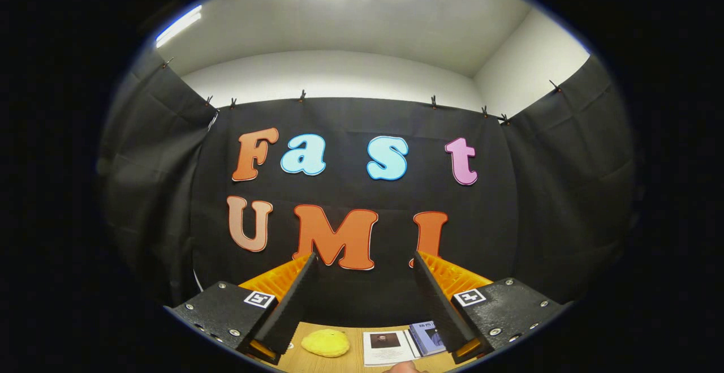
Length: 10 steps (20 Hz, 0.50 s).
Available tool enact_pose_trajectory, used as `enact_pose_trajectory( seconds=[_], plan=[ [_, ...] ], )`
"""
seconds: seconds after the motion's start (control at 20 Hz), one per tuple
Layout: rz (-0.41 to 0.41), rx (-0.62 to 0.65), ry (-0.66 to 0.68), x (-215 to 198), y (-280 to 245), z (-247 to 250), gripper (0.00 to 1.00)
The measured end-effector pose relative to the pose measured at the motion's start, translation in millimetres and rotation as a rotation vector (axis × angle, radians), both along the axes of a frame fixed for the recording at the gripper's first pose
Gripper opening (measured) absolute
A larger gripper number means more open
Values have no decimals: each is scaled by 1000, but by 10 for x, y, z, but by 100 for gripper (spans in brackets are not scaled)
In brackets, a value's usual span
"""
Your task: Open the storage box then place both shoes into the box .Put the left shoe in first, then the right shoe, with the right side of both shoes facing outward in a uniform manner.
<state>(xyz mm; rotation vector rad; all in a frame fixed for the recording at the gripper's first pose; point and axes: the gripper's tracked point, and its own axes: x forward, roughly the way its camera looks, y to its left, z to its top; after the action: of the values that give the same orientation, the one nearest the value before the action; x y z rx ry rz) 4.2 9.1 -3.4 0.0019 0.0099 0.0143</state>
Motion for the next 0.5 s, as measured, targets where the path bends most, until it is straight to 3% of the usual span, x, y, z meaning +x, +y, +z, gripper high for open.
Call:
enact_pose_trajectory(
  seconds=[0.5],
  plan=[
    [59, 3, 46, 12, 284, -209, 99]
  ],
)
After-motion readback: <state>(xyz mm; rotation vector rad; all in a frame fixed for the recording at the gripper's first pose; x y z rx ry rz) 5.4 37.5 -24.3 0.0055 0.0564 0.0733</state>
